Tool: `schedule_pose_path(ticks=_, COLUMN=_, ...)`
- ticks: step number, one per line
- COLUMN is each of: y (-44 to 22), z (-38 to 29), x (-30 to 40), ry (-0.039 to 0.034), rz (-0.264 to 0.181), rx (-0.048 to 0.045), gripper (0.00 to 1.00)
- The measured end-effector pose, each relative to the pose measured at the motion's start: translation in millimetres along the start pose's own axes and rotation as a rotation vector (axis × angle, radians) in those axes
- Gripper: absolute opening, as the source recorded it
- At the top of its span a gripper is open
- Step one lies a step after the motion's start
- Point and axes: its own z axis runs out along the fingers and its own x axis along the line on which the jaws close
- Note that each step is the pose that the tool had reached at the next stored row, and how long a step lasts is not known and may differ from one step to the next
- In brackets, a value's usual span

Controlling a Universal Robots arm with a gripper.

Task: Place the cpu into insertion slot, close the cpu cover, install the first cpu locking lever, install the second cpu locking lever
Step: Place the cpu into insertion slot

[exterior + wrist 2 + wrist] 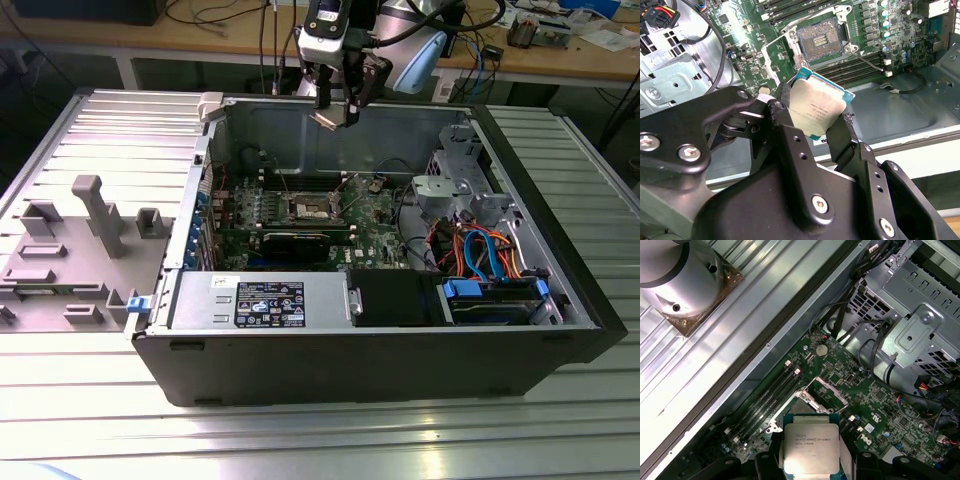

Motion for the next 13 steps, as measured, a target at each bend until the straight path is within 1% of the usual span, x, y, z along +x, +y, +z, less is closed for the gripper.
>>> schedule_pose_path(ticks=8, y=0.0, z=0.0, x=0.0, ry=-0.0004, rz=0.004, rx=-0.0001, gripper=0.53)
schedule_pose_path(ticks=13, y=0.0, z=0.0, x=0.0, ry=-0.0015, rz=0.018, rx=-0.0003, gripper=0.53)
